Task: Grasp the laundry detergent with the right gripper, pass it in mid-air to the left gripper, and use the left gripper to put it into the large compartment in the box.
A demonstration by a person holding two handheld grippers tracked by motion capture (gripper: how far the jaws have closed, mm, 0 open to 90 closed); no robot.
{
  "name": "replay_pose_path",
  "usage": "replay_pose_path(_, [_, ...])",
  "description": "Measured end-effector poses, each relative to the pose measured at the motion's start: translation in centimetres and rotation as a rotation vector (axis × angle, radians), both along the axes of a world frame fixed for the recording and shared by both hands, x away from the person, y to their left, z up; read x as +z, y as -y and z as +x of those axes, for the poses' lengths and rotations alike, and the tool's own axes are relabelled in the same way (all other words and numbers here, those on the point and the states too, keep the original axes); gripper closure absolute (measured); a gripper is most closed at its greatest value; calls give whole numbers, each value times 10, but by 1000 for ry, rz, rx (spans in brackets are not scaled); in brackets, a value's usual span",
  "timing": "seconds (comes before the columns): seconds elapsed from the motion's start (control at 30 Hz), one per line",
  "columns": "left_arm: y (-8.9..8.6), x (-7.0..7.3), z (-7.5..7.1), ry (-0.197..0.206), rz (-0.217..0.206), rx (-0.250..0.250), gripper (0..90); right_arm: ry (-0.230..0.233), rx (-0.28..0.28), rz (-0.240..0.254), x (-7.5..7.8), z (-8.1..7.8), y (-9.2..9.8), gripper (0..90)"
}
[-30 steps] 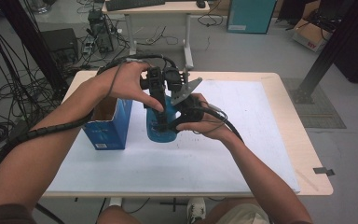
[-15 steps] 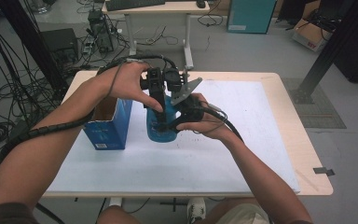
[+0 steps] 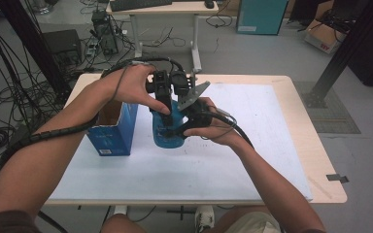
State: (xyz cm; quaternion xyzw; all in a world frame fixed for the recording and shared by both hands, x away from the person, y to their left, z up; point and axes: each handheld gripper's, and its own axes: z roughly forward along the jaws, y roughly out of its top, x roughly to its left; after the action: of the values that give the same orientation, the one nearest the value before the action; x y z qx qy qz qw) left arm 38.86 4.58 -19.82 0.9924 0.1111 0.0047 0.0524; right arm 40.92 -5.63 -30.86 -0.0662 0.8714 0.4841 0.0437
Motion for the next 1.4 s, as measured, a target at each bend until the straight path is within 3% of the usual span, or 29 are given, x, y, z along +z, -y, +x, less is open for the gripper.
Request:
replay_pose_path(0.2, [0, 1, 1, 14, 16, -10, 366, 4, 0, 1, 0, 0, 0, 436])
replay_pose_path(0.23, [0, -1, 0, 26, -2, 2, 366, 4, -1, 1, 0, 0, 0, 435])
replay_pose_path(0.27, [0, -1, 0, 15, -7, 1, 367, 6, -1, 1, -1, 1, 0, 435])
replay_pose_path(0.3, [0, 0, 1, 17, 17, -14, 367, 6, -1, 1, -1, 1, 0, 435])
replay_pose_path(0.47, [0, -1, 1, 14, -6, -2, 367, -1, 0, 4, -1, 2, 1, 434])
replay_pose_path(0.7, [1, -2, 2, 12, -3, -5, 368, 3, -2, 2, -2, 3, 0, 433])
replay_pose_path(0.73, [0, -3, 2, 33, 2, -5, 368, 3, -2, 2, -2, 3, 0, 433])
replay_pose_path(0.77, [1, -3, 2, 10, -9, 10, 367, -2, -1, 4, -2, 3, 0, 433])
replay_pose_path(0.9, [1, -1, 4, 22, -4, 3, 366, -2, -5, 10, -2, 4, 1, 433])
replay_pose_path(0.97, [1, -1, 4, 5, -12, 10, 366, -1, -4, 11, -2, 5, 1, 433])
replay_pose_path(1.0, [1, 0, 6, 16, 11, -12, 366, -2, -6, 10, -2, 5, 2, 433])
replay_pose_path(1.17, [2, -1, 4, 36, -16, -2, 365, -7, -12, 14, -1, 5, 3, 433])
replay_pose_path(1.2, [2, 1, 5, 17, -1, -4, 365, -3, -11, 14, -1, 5, 3, 433])
replay_pose_path(1.33, [2, -2, 3, 30, -13, -2, 366, 1, -8, 10, -1, 4, 3, 433])
replay_pose_path(1.4, [2, -1, 3, 17, -8, -8, 366, 2, -7, 8, -1, 4, 2, 433])
